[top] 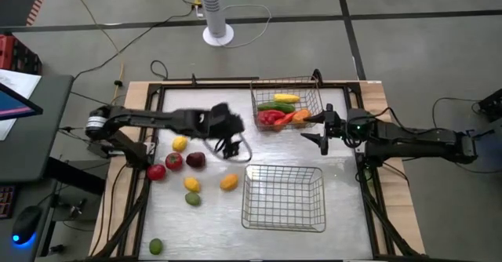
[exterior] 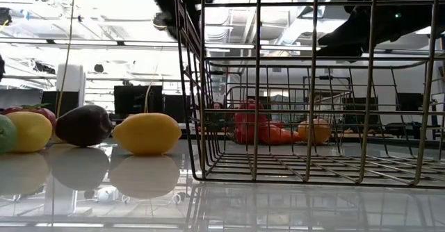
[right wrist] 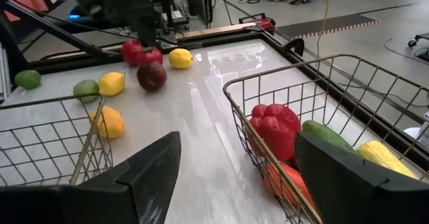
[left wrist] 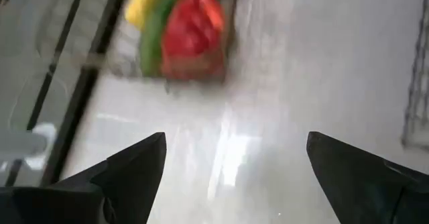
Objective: Sort produce into baskets
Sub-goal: Put the red apple into the bottom wire basket
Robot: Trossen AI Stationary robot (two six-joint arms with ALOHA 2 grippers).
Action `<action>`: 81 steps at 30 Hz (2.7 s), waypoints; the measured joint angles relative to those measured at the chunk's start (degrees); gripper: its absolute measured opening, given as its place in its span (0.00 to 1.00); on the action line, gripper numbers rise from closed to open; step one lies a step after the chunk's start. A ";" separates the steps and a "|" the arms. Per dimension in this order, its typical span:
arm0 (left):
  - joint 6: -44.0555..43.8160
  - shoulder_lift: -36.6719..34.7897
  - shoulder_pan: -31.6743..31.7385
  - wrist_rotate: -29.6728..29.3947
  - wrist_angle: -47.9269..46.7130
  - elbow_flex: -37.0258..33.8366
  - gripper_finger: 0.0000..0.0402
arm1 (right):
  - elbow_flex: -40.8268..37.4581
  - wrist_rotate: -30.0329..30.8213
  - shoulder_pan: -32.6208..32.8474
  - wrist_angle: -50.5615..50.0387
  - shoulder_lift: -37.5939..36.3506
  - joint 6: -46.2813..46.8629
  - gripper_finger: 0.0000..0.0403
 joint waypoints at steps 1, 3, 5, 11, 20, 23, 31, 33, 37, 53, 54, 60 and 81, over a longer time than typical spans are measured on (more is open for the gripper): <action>-1.93 -1.48 -1.40 -1.30 0.60 -2.66 0.86 | -0.19 0.00 0.31 0.51 0.00 0.00 0.78; -6.36 -4.15 -4.18 -3.63 1.82 -7.03 0.86 | -0.92 0.00 0.91 2.28 0.00 0.00 0.78; -10.85 -6.42 -6.50 -5.13 2.75 -10.37 0.86 | -1.68 0.00 1.34 4.00 0.00 -0.02 0.78; -22.34 -9.66 -11.21 -5.66 0.55 -14.55 0.86 | -2.29 0.00 1.24 5.95 0.02 0.01 0.78; -32.10 -9.76 -12.35 3.58 -6.53 -14.58 0.86 | -2.29 -0.07 1.31 7.54 4.01 0.91 0.78; -34.06 -9.76 -12.79 5.28 -7.82 -14.58 0.86 | -2.29 -0.09 1.30 9.07 6.33 0.83 0.78; -41.05 -9.00 -15.17 1.77 -20.47 -14.91 0.86 | -2.31 -0.35 1.30 12.41 10.85 -0.45 0.78; -44.06 -9.00 -15.19 1.74 -22.22 -15.48 0.86 | -2.31 -0.35 1.30 12.69 11.28 -0.49 0.78; -49.31 -9.05 -16.08 2.30 -24.17 -15.69 0.86 | -2.31 -0.35 1.30 13.02 11.72 -0.68 0.78; -66.06 -9.15 -23.50 0.85 -27.25 -19.70 0.86 | -2.31 -0.44 1.37 13.26 11.72 -0.71 0.78; -65.90 -9.15 -23.50 0.93 -26.06 -20.81 0.86 | -2.31 -0.44 1.51 13.27 11.72 -0.68 0.78; -61.62 -9.15 -22.52 0.84 -17.03 -26.13 0.88 | -2.34 -0.42 2.96 14.08 11.72 -0.73 0.78; -48.92 -9.13 -12.37 1.01 -2.11 -34.90 0.71 | -2.35 -0.26 3.18 14.23 11.72 -1.10 0.78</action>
